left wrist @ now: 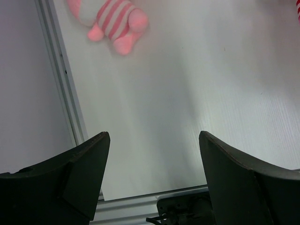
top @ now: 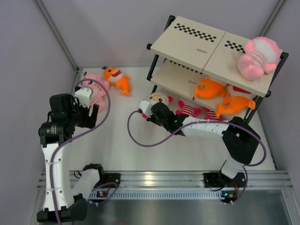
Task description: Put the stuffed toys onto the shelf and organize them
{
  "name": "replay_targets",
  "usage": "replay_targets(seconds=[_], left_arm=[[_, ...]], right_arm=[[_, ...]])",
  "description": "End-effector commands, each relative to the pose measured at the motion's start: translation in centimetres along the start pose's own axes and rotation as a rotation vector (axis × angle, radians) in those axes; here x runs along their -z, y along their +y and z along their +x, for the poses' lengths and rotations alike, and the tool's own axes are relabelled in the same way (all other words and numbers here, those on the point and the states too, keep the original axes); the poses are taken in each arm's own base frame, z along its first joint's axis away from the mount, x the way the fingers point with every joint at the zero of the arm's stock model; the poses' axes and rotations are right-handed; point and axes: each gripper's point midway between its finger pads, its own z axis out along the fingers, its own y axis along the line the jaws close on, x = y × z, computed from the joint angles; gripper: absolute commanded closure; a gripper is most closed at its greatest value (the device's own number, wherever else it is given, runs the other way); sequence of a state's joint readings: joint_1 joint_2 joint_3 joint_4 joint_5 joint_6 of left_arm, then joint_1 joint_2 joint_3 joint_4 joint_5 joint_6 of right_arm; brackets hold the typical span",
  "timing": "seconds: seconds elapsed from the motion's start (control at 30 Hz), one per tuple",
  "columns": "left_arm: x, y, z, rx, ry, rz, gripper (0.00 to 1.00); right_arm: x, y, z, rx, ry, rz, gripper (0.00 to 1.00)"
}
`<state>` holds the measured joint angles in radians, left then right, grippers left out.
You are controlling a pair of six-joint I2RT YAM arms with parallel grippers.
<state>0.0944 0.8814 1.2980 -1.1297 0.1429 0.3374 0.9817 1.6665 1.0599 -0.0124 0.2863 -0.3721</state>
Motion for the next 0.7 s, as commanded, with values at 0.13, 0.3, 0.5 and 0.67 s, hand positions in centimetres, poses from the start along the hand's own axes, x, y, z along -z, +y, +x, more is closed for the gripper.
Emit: replay_targets(seconds=[0.13,0.3,0.5,0.67], left_arm=[[0.1,-0.2,-0.3,-0.016,-0.020,0.011,0.17],[0.0,0.0,-0.5,-0.022,-0.015,0.008,0.17],[-0.3,-0.2,-0.4,-0.026,-0.008,0.024,0.17],[-0.4,-0.4,-0.2,-0.023,-0.003,0.032,0.17]], right_arm=[[-1.4,-7.3,-1.1,-0.019,-0.073,0.181,1.00],[-3.1,-10.1,1.0,-0.057,-0.024,0.245,1.00],[-3.1,-12.1,1.8,-0.073,-0.024,0.393,0.93],[-3.5,-12.4,2.2,-0.085,-0.019,0.424,0.61]])
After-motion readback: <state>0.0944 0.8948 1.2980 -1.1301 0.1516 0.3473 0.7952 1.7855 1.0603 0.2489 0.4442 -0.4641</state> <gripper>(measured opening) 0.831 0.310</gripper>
